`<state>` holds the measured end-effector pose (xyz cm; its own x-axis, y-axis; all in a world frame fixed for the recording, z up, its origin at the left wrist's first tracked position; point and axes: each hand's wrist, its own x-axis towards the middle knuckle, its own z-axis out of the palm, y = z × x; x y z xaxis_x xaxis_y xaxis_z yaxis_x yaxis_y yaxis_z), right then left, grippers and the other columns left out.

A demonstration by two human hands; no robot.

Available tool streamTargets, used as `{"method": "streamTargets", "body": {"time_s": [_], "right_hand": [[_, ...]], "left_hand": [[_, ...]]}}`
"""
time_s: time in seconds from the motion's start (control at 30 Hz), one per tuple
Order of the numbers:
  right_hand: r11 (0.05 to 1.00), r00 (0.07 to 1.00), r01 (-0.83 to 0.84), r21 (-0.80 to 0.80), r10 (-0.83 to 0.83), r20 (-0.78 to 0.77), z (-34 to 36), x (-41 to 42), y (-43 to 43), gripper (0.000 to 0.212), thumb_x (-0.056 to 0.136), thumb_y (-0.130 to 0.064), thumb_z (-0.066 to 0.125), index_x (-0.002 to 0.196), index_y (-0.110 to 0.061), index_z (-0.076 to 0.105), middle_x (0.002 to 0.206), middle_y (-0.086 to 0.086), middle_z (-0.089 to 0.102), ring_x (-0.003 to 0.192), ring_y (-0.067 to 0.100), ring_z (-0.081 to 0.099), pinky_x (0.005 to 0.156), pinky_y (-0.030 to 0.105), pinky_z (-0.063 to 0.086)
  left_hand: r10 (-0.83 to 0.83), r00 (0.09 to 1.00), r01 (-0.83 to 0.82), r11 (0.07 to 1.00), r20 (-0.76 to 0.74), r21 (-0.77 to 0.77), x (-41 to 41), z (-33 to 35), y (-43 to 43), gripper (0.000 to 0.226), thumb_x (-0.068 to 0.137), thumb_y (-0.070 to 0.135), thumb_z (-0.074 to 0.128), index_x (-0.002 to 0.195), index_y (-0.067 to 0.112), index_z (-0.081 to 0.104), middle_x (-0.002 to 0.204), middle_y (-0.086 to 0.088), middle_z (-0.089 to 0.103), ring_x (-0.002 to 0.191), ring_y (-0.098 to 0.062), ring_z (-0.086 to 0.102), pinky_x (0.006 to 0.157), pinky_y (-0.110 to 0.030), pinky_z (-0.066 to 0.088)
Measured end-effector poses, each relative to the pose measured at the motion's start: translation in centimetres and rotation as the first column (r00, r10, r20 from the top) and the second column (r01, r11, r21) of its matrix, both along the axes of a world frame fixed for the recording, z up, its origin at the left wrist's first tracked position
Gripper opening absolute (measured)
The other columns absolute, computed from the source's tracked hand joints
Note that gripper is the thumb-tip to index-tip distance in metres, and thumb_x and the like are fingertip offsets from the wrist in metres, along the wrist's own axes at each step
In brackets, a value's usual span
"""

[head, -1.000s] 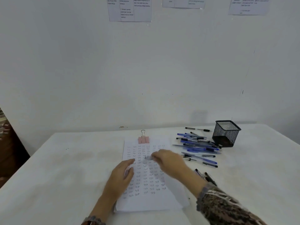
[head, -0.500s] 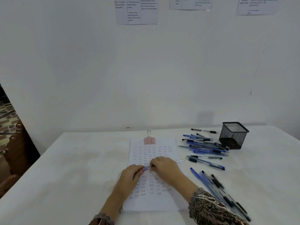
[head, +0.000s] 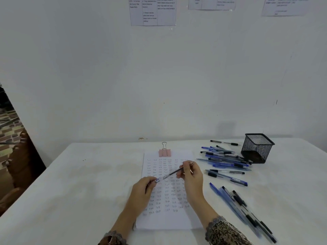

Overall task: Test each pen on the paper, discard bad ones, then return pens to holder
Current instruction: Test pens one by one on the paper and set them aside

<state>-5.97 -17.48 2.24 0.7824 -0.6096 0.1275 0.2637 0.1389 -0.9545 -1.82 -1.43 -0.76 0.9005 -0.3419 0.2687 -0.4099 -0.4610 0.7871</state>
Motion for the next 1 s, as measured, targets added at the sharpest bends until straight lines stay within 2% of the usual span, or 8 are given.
{"method": "streamTargets", "body": {"time_s": [0.17,0.43,0.63,0.7,0.8,0.83,0.9,1.0], "right_hand": [[0.987,0.997,0.062,0.151,-0.067,0.031,0.1,0.0,-0.5,0.018,0.097,-0.012,0.046,0.083,-0.005,0.053,0.058,0.007,0.054,0.054,0.017,0.050,0.060,0.030,0.047],[0.972,0.983,-0.182,0.146,0.183,0.012,-0.5,0.1,0.0,0.017,0.093,-0.004,0.051,0.079,0.001,0.060,0.064,0.006,0.063,0.056,0.014,0.061,0.058,0.024,0.054],[0.912,0.900,-0.407,-0.047,0.392,-0.190,1.8,-0.1,-2.9,0.005,0.085,-0.008,0.065,0.087,-0.005,0.068,0.077,0.014,0.066,0.067,0.015,0.064,0.068,0.021,0.055],[0.722,0.825,-0.530,-0.445,0.320,-0.465,3.3,-0.1,-4.7,0.010,0.081,-0.020,0.071,0.090,-0.018,0.071,0.085,0.006,0.071,0.071,0.004,0.059,0.072,0.014,0.048],[-0.013,0.771,-0.627,-0.779,-0.157,-0.618,4.2,0.8,-5.7,0.022,0.092,-0.035,0.054,0.111,-0.036,0.064,0.099,-0.012,0.067,0.098,0.005,0.045,0.094,0.031,0.027],[-0.078,0.784,-0.606,-0.791,-0.226,-0.578,4.1,1.3,-5.8,0.023,0.095,-0.034,0.048,0.113,-0.035,0.063,0.097,-0.010,0.064,0.104,0.010,0.042,0.097,0.036,0.024],[0.135,0.832,-0.504,-0.853,-0.191,-0.521,3.9,2.2,-6.7,0.021,0.097,-0.027,0.045,0.108,-0.027,0.063,0.089,-0.009,0.062,0.101,0.014,0.048,0.093,0.034,0.031],[0.878,0.947,-0.223,-0.423,0.093,-0.307,3.0,3.2,-7.9,0.007,0.094,-0.008,0.050,0.094,-0.013,0.055,0.085,0.004,0.068,0.074,0.017,0.058,0.065,0.021,0.046]], "left_hand": [[0.016,1.000,-0.017,0.999,-0.015,-0.029,0.0,0.1,0.1,0.015,0.093,0.014,0.050,0.096,0.027,0.057,0.088,0.017,0.059,0.084,-0.004,0.056,0.071,-0.006,0.040],[0.011,1.000,-0.011,1.000,0.022,-0.002,0.6,-0.5,0.4,0.018,0.090,0.004,0.052,0.101,0.006,0.066,0.085,0.016,0.059,0.085,0.010,0.052,0.072,-0.004,0.038],[0.022,0.999,-0.025,0.995,-0.030,-0.093,0.6,-0.3,0.5,0.019,0.090,0.003,0.053,0.100,0.011,0.066,0.088,0.015,0.061,0.081,0.013,0.053,0.071,-0.002,0.039],[0.024,0.999,-0.029,0.991,-0.046,-0.130,0.7,0.2,0.5,0.020,0.090,0.008,0.055,0.094,0.026,0.063,0.090,0.013,0.062,0.080,0.011,0.054,0.071,-0.003,0.040],[0.004,1.000,-0.007,0.994,-0.028,-0.108,1.0,0.8,0.1,0.023,0.089,0.018,0.057,0.109,0.029,0.059,0.098,0.012,0.061,0.086,0.001,0.057,0.073,-0.005,0.040],[0.004,1.000,-0.006,0.996,-0.019,-0.084,1.1,0.7,0.0,0.031,0.090,0.022,0.055,0.121,0.028,0.053,0.104,0.011,0.060,0.092,0.000,0.055,0.079,-0.007,0.040],[0.043,0.998,-0.045,0.998,0.038,0.040,1.7,0.2,0.2,0.044,0.093,0.032,0.048,0.136,0.024,0.039,0.125,0.008,0.051,0.115,-0.006,0.047,0.098,-0.020,0.037],[0.093,0.988,-0.126,0.942,0.119,0.311,2.3,-0.9,0.6,0.073,0.085,0.058,0.016,0.144,0.016,0.027,0.146,0.001,0.033,0.135,-0.014,0.029,0.112,-0.026,0.019]]}}
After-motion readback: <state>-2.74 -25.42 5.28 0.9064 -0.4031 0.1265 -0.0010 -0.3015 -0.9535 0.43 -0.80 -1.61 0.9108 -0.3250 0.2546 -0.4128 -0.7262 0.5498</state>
